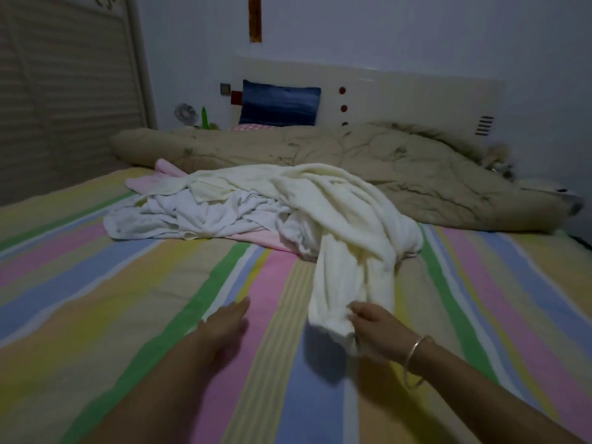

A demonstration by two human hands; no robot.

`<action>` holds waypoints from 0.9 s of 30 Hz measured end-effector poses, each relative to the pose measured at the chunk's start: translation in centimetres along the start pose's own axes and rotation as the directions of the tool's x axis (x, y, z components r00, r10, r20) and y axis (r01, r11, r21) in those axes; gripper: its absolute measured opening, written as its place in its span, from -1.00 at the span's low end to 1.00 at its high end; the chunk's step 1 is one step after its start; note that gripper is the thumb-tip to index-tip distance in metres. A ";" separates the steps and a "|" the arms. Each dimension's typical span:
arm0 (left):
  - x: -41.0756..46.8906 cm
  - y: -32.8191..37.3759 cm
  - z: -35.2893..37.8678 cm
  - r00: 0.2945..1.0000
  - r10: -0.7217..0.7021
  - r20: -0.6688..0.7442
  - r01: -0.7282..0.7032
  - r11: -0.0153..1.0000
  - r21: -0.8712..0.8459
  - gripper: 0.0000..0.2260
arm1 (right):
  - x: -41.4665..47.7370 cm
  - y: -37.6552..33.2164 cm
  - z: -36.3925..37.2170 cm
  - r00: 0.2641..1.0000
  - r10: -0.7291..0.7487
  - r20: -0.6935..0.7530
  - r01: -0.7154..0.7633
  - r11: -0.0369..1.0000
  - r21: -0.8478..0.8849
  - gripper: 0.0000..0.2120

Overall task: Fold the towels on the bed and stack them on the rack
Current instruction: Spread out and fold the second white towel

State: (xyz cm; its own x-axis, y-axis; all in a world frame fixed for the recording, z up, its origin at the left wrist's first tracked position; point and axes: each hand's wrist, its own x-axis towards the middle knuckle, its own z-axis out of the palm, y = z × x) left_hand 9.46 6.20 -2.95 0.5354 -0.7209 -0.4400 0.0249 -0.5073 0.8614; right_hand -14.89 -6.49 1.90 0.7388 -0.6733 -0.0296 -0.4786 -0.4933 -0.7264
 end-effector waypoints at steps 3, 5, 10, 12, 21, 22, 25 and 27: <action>-3.6 1.0 2.9 0.999 0.036 -0.010 -0.037 0.988 -0.150 -0.66 | -5.8 -3.2 0.9 0.938 0.092 0.334 -0.139 0.983 0.120 -0.85; -7.5 1.9 5.4 0.996 0.086 -0.009 -0.086 0.982 -0.166 -0.65 | -9.9 -5.5 1.7 0.835 0.141 0.532 -0.163 0.987 -0.005 -0.92; -15.4 0.8 8.8 0.987 0.151 0.063 -0.149 0.988 -0.040 -0.83 | -16.9 -7.8 2.2 0.633 0.276 0.723 -0.050 0.947 -0.318 -0.68; -17.3 0.0 8.3 0.987 0.155 -0.027 -0.155 0.988 0.021 -0.91 | -18.3 -7.9 0.7 0.639 0.292 0.711 -0.086 0.946 -0.311 -0.70; -24.6 -2.2 5.4 0.901 0.188 -0.392 -0.221 0.974 -0.041 -0.79 | -20.4 -0.6 -3.4 0.892 0.444 0.080 -0.445 0.834 0.327 -0.90; -25.7 -2.3 5.1 0.892 0.167 -0.420 -0.228 0.969 -0.098 -0.86 | -20.9 -0.1 -2.1 0.862 0.488 0.136 -0.507 0.823 0.255 -0.96; -27.8 -4.0 2.8 0.835 0.099 -0.541 -0.192 0.974 -0.117 -0.74 | -22.5 -1.1 1.4 0.832 0.521 0.188 -0.554 0.785 0.277 -0.84; -29.5 -6.2 1.0 0.776 0.027 -0.630 -0.087 0.994 -0.064 -0.73 | -23.0 -2.4 3.2 0.845 0.496 0.201 -0.534 0.756 0.380 -0.87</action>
State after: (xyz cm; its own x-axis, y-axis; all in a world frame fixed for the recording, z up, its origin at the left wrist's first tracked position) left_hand -7.35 30.20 4.43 0.9481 -0.2759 -0.1582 0.0323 -0.4113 0.9109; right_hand -29.27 11.94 2.10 0.4826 -0.7025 -0.5231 -0.5759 0.1955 -0.7938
